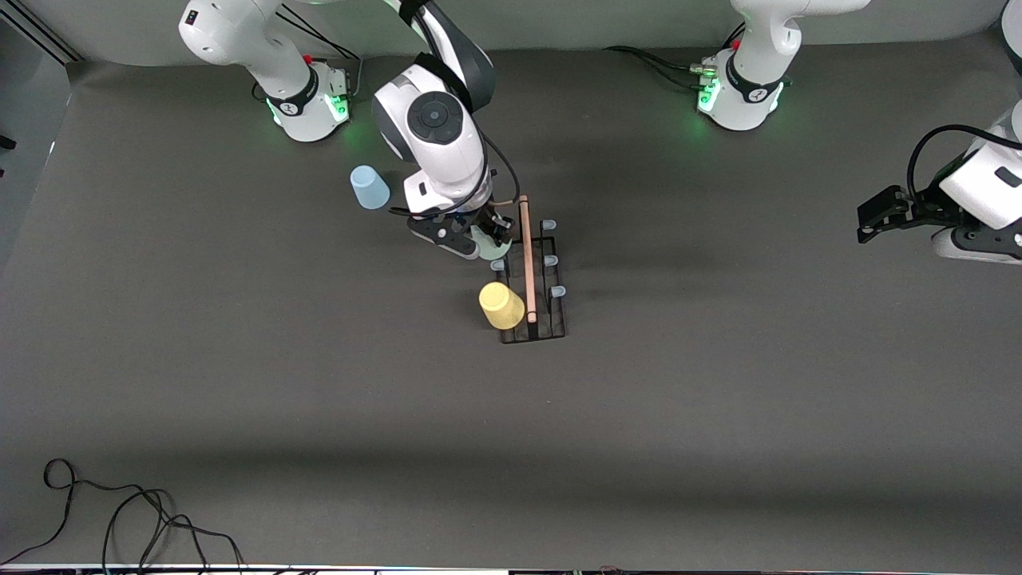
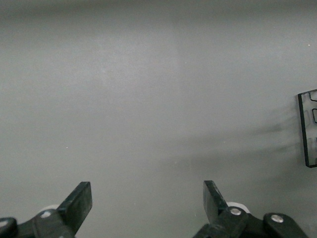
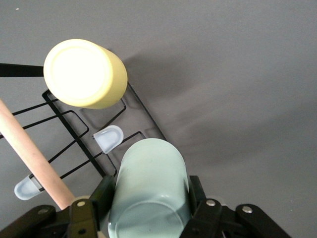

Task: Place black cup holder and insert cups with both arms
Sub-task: 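Carry the green cup onto a rack peg and release it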

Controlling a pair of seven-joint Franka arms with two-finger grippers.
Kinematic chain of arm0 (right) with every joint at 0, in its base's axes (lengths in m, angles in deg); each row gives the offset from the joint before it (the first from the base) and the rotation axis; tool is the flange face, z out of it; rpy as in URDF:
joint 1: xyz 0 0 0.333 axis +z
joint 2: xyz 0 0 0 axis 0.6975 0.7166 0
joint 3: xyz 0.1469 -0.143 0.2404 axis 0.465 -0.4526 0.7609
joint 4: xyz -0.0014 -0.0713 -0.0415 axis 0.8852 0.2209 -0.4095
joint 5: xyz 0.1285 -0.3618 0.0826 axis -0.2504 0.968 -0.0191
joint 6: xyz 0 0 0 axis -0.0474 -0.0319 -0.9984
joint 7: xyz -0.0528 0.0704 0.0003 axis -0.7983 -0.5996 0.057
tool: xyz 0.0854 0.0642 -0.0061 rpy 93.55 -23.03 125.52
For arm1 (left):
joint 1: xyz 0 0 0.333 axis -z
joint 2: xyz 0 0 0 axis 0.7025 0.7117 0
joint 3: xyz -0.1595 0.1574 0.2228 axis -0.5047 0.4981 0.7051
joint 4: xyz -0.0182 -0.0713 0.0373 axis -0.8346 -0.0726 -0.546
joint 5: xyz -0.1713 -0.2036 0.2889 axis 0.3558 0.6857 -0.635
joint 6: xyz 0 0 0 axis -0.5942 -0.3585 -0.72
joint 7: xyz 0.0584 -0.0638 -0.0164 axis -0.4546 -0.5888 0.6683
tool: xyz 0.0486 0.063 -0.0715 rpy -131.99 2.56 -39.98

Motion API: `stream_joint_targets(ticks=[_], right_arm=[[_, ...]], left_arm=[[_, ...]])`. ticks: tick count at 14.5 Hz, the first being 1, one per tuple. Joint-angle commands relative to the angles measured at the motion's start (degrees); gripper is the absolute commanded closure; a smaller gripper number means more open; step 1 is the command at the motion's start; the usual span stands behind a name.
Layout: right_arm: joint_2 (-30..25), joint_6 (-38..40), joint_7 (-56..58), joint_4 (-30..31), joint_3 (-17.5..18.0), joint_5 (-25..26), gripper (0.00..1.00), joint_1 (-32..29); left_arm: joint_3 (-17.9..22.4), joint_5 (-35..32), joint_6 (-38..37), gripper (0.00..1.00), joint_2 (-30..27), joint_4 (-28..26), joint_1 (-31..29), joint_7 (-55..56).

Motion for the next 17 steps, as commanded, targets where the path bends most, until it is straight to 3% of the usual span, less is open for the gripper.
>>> stream_joint_targets(ticks=[1,2,3,4,10,14,17], right_arm=[[1.43,0.27,-1.05,-2.22,0.01,-1.22,0.59,0.06],[1.6,0.27,-1.05,-2.22,0.01,-1.22,0.42,0.06],[1.78,0.27,-1.65,-2.22,0.01,-1.22,0.13,0.15],[1.78,0.27,-2.36,-2.22,0.01,-1.22,0.05,0.06],[1.08,0.97,-1.58,-4.24,-0.25,-1.13,0.0,-0.29],[-0.41,11.4,2.72,-10.47,-2.36,-0.96,0.01,-2.13],[-0.94,21.77,10.26,-16.45,-7.88,-1.04,0.0,-2.75]], left_arm=[[0.17,-0.73,-0.89,0.0,-0.16,0.18,0.68,0.98],[0.25,-0.73,-0.89,0.0,-0.16,0.18,0.68,0.98],[0.25,-0.73,-0.98,0.0,-0.16,0.18,0.68,0.98],[0.17,-0.73,-0.98,0.0,-0.16,0.18,0.68,0.98],[0.17,-0.73,-0.71,0.0,-0.16,0.27,0.68,0.98],[0.17,-0.73,-0.71,0.0,-0.16,0.27,0.68,0.98],[0.17,-0.73,-0.71,0.0,-0.16,0.18,0.76,0.98]])
